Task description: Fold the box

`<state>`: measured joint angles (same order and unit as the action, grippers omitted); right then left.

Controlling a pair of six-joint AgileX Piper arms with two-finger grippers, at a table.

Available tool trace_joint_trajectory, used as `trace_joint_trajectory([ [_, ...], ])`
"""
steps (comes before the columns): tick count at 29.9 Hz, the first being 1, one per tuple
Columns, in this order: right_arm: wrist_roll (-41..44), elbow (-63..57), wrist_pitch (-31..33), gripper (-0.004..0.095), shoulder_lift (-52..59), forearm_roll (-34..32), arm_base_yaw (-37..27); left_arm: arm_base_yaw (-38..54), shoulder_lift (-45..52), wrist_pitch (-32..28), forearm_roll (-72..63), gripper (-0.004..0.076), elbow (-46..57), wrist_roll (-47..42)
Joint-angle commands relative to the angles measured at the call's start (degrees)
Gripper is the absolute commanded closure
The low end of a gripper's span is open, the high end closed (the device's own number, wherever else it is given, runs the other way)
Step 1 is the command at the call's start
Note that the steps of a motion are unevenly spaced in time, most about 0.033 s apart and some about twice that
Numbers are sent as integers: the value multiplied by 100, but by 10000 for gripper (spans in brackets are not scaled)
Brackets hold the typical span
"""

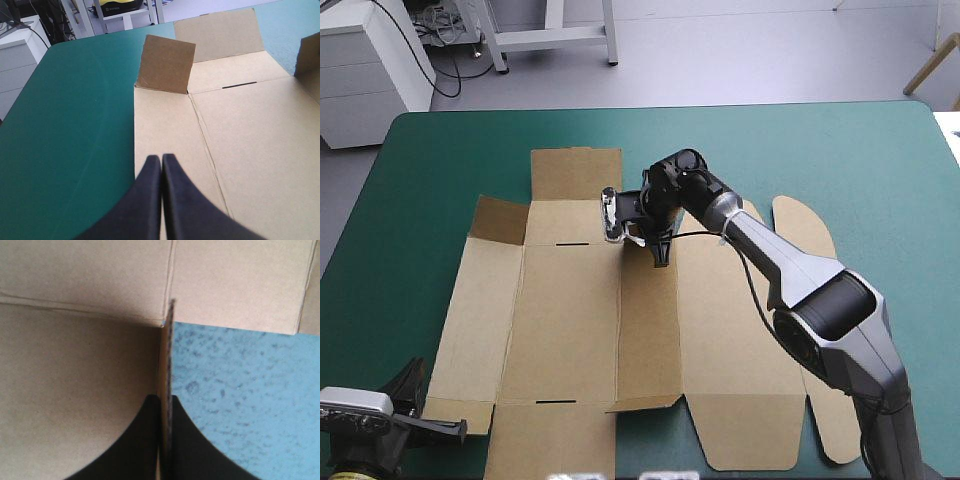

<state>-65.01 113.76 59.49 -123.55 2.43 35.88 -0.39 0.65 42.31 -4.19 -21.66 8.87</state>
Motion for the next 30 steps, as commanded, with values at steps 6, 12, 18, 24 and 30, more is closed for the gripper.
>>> trace_joint_trajectory([
  [6,496,171,-733,928,262,-439,-15,-27,-85,-427,-52,734,-122,-45],
  [12,734,171,-858,928,262,-658,-15,-27,-85,-427,-52,734,-122,-45],
  [18,850,171,-858,924,262,-637,-15,-27,-85,-427,-52,734,-122,-45],
  [24,933,171,-656,719,262,-634,-15,-27,-85,-427,-52,734,-122,-45],
  [30,1426,546,-477,161,284,-688,-15,-27,-85,-427,-52,734,-122,41],
])
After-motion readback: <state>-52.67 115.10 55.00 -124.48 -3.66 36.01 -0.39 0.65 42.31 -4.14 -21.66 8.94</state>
